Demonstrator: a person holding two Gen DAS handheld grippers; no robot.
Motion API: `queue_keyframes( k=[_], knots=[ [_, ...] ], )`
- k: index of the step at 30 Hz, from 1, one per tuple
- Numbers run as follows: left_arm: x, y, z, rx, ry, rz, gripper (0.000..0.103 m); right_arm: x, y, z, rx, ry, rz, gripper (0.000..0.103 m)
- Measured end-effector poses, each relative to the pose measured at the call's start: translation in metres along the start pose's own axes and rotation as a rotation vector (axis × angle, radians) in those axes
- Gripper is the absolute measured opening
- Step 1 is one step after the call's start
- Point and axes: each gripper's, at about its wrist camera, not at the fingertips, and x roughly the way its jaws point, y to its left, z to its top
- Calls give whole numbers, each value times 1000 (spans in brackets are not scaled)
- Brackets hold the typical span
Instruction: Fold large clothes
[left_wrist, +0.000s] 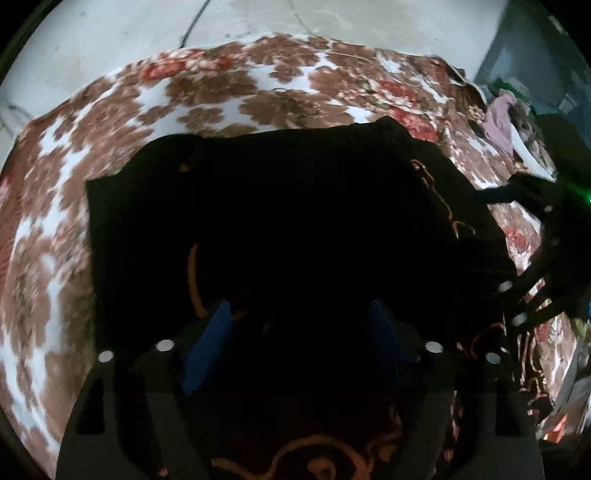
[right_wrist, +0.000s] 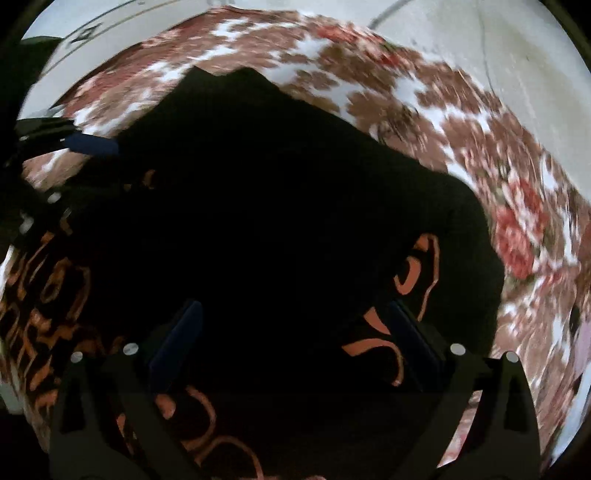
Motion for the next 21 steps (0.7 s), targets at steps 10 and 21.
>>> queue_keyframes(
  k=[10,21],
  knots=[
    [68,-3,-34,112,135,126,90,43,3,-42,54,72,-31,98],
    [-4,-2,-31,92,63,62,95,-12,16,-23,173,19,47,98]
  ],
)
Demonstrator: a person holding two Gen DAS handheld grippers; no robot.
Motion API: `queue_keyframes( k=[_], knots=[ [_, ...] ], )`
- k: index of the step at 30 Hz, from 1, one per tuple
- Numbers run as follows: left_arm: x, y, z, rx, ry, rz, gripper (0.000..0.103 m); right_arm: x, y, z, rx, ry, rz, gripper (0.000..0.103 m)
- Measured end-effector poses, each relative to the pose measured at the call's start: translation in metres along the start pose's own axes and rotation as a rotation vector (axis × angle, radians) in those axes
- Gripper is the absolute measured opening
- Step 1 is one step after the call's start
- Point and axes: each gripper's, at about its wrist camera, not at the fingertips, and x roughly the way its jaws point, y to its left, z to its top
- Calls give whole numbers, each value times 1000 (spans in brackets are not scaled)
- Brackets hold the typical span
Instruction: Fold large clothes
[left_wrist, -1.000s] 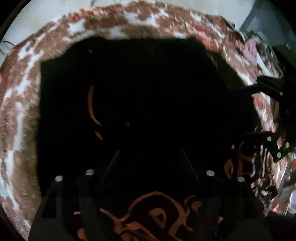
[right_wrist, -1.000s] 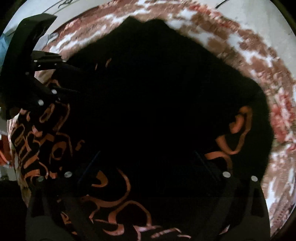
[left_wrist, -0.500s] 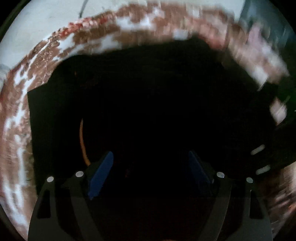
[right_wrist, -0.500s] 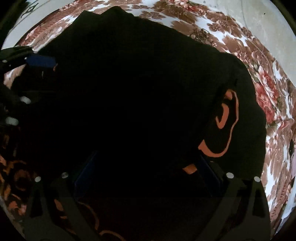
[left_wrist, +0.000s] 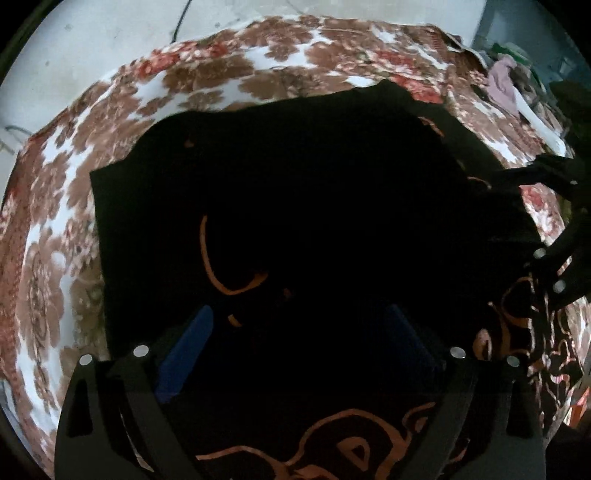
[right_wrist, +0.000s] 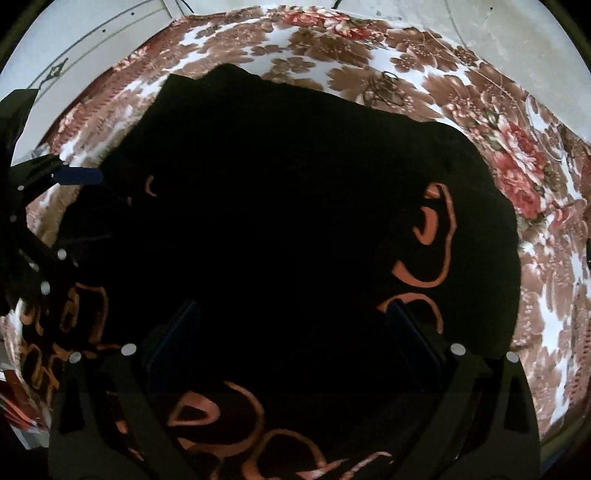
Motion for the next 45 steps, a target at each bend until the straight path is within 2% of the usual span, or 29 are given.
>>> queue_keyframes(
  k=[5,9,13,17,22,24,27,32,37,40,45],
  knots=[
    [31,-16,-1,29,21,-37,95,31,8,-7,23,64,-10,98],
    [66,-21,-12,86,96,6,95,44,10,-21,13,92,-6,98],
    [74,-13,-20,47,115,-32,97,51,7,-30,45,108,7,98],
    [69,-13,-18,41,126,-33,98,48,4,-39,99,103,3,98],
    [23,-10,-23,-36,55,-16,97,12,1,-53,152,83,-14,98],
    [1,-5,-42,-90,52,-5,97,-1,2,-71,111,99,-56,98],
    [-34,5,-88,-189,63,41,97,-13,-2,-106,128,119,-46,98],
    [-79,24,-191,-408,95,111,97,-39,-10,-177,169,157,-66,98],
    [-112,34,-272,-546,156,154,97,-59,-22,-250,229,223,-104,98],
    [-119,41,-301,-609,183,121,97,-67,-33,-285,318,263,-96,98],
    [-130,44,-332,-682,165,-13,97,-77,-41,-329,490,283,-42,98]
  ],
)
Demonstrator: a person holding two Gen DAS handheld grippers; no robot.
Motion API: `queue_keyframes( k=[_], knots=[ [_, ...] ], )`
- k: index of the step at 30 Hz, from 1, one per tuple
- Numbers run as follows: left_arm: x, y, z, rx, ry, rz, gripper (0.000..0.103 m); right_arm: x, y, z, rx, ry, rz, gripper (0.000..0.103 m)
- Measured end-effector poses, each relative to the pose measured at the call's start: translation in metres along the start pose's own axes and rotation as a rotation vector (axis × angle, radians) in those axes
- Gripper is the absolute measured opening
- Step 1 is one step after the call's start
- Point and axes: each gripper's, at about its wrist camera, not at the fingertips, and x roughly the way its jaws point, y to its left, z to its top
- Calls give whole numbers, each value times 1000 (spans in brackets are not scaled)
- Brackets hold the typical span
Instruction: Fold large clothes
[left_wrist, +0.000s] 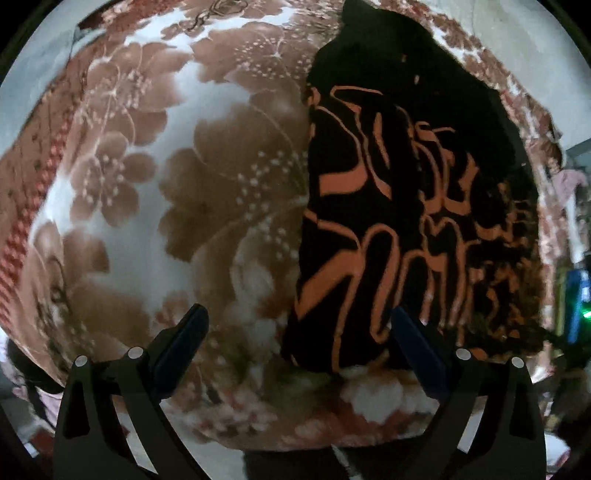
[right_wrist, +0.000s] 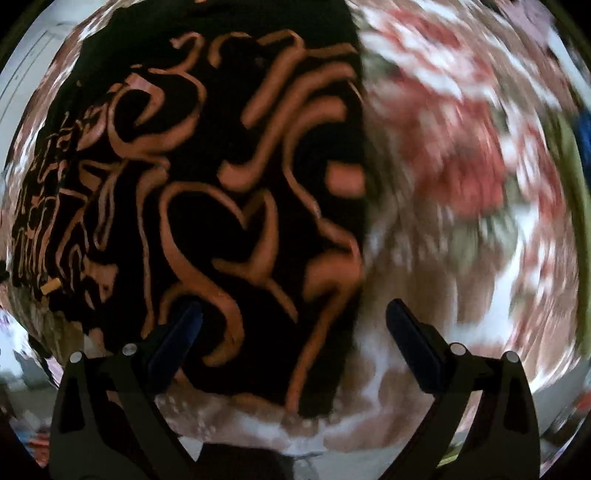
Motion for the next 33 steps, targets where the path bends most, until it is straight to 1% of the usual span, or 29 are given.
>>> queue_keyframes(
  k=[2,4,6,7,8,9,10,13,14,15,16,17,19,20,21,22,23,24,26,27,28,29,30,31,32,33],
  knots=[
    [3,-3,-5,33,5,-31,97,5,-7,-10,38,23,24,98],
    [8,-9,-10,67,12,-41,97,10,-19,-17,120,40,95,98],
    [18,-11,-8,68,23,-81,97,12,-26,-18,154,34,124,98],
    [26,-12,-9,61,40,-132,97,14,-27,-18,150,31,129,98],
    [36,-13,-9,54,69,-170,94,15,-26,-18,133,32,128,99],
    [43,-15,-9,49,90,-176,88,15,-25,-17,117,29,125,99],
    [45,-20,-10,52,97,-177,87,15,-24,-17,110,27,128,99],
    [32,-37,-11,79,75,-260,86,0,-9,-10,92,-7,228,99],
    [26,-41,-11,90,64,-287,86,-9,-3,-7,73,-29,279,99],
    [20,-46,-11,107,53,-319,86,-13,2,-5,62,-34,303,99],
    [19,-48,-11,120,51,-336,86,-14,4,-4,54,-31,321,99],
    [22,-49,-11,130,60,-323,87,-10,7,-1,47,-16,321,99],
    [34,-44,-11,126,82,-272,87,0,5,4,61,12,317,99],
    [41,-37,-11,101,93,-250,86,5,3,-1,94,26,326,98],
    [45,-34,-10,79,94,-249,86,4,-2,-7,125,20,356,96],
    [45,-31,-8,53,94,-266,86,0,-3,-8,138,16,377,95],
    [44,-29,-6,38,91,-286,86,-4,-4,-8,160,11,418,91],
    [40,-28,-4,25,81,-325,86,-8,-6,-9,172,12,439,86],
    [37,-31,0,18,65,-376,86,-6,-6,-8,191,31,456,81],
    [41,-30,1,16,65,-375,86,-3,-7,-7,193,45,448,74],
    [50,-29,0,22,85,-340,86,1,-10,-5,192,63,431,70],
    [61,-27,-3,35,113,-301,82,10,-11,-3,194,83,392,56],
    [66,-25,-5,46,117,-276,69,12,-17,-2,196,91,376,42],
    [67,-23,-5,43,112,-264,64,17,-20,-1,202,102,355,39],
    [66,-21,-3,25,113,-268,52,19,-22,-1,206,106,357,34],
    [62,-18,-1,-1,117,-282,21,18,-23,0,207,112,358,23]
  ],
)
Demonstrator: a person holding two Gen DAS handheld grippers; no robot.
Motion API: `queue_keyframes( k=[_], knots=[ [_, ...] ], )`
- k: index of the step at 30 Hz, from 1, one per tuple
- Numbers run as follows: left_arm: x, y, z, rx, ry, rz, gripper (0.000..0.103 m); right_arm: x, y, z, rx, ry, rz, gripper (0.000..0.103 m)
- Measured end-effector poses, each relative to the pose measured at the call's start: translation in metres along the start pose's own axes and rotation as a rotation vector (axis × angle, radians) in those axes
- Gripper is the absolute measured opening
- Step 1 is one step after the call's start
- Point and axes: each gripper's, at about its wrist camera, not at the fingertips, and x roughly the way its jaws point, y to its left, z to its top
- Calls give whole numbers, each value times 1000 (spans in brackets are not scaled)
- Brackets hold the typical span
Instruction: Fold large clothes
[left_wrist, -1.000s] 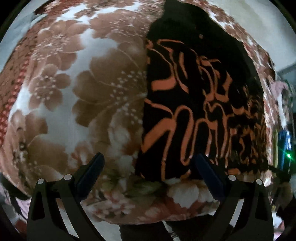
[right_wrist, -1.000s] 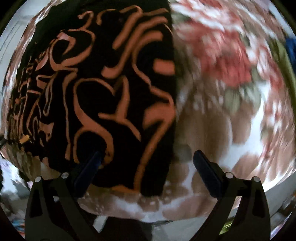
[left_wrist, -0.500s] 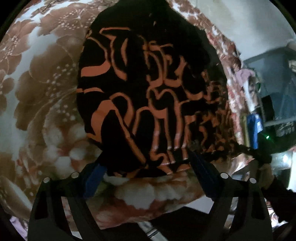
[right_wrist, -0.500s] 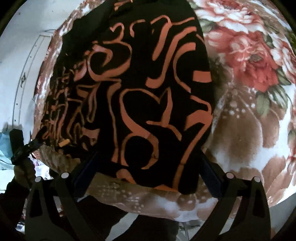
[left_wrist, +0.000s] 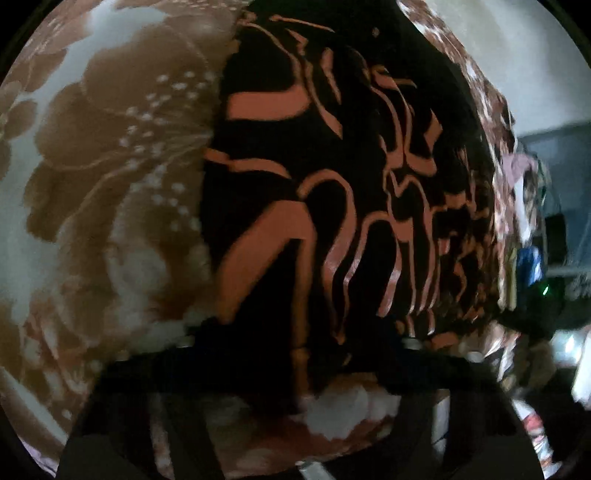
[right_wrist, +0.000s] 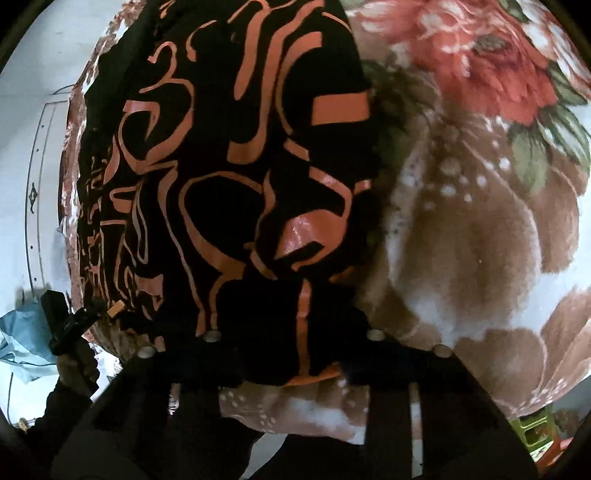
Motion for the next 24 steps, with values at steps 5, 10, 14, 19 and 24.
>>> queue_keyframes(
  k=[5,10,14,19,24],
  knots=[
    [-17,-31,1,108,-3,-12,13,-26,27,-4,-117,17,-68,16],
    [-17,-43,10,164,11,28,11,-41,43,-2,-193,-21,-234,14],
    [-45,-65,20,272,-8,-37,11,-74,56,-6,-224,-59,-354,14],
    [-47,-73,35,274,30,-79,11,-105,92,-14,-284,-88,-389,14],
    [-56,-88,54,234,47,-132,11,-123,116,2,-284,-106,-306,14]
  ],
)
